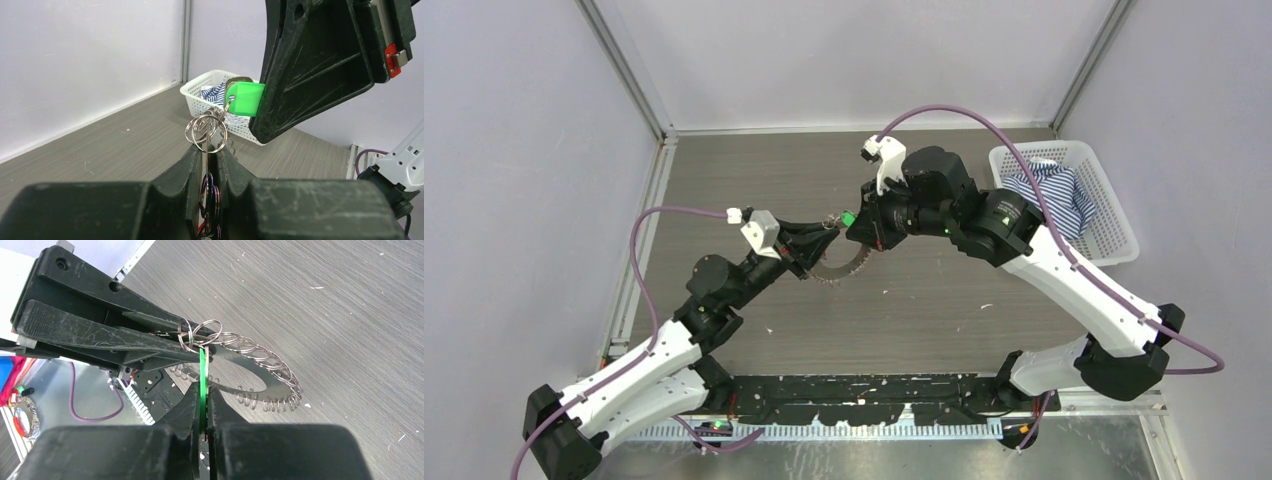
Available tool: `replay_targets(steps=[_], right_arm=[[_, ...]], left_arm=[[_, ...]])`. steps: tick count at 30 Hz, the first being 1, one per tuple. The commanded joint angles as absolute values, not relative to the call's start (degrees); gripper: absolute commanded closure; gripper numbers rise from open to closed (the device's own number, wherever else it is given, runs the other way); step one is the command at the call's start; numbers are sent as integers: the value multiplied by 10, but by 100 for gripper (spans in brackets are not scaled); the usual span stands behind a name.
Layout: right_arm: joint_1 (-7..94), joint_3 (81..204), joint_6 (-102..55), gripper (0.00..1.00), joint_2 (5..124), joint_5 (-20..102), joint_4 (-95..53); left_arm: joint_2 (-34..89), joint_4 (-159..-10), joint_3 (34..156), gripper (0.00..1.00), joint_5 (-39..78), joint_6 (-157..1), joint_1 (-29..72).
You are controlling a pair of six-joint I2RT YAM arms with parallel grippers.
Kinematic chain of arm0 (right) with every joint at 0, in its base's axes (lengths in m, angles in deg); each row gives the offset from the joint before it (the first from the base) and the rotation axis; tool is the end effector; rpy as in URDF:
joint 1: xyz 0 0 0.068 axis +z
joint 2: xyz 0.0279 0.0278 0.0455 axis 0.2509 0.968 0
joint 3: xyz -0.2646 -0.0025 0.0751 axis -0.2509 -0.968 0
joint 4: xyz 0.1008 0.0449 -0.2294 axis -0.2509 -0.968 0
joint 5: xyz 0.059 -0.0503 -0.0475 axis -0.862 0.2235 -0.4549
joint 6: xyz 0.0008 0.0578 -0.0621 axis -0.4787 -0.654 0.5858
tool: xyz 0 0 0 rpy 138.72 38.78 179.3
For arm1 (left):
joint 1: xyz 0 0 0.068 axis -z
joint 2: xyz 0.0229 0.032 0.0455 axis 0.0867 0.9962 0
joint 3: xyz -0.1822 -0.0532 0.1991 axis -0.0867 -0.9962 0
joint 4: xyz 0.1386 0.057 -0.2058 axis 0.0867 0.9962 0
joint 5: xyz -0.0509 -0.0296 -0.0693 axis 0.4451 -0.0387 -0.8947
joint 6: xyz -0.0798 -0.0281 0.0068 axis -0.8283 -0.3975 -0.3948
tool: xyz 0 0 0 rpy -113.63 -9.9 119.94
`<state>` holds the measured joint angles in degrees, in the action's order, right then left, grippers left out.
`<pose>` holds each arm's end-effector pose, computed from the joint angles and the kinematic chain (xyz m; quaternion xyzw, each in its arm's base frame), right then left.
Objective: Remove the keys from the keyring
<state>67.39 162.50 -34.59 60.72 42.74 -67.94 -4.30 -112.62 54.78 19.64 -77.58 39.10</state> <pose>0.1730 0.2415 0.4324 -0.2827 0.8135 0.3313 0.3853 0.1463 -0.1566 0.3535 0.2198 0.5448 -0.4141 0.6952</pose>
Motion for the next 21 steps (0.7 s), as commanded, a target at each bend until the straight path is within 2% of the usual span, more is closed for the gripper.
replay_targets(steps=[1,7,21], right_arm=[[672,1638,-330,99,589,405,-650],[678,1646,-325,99,610,367,-669],[680,1658,-333,99,621,402,-694]], left_arm=[[-53,-1181,583,100,176,-766,388],[-53,-1184,591,100,169,-768,388],[-65,-1183,593,100,174,-772,388]])
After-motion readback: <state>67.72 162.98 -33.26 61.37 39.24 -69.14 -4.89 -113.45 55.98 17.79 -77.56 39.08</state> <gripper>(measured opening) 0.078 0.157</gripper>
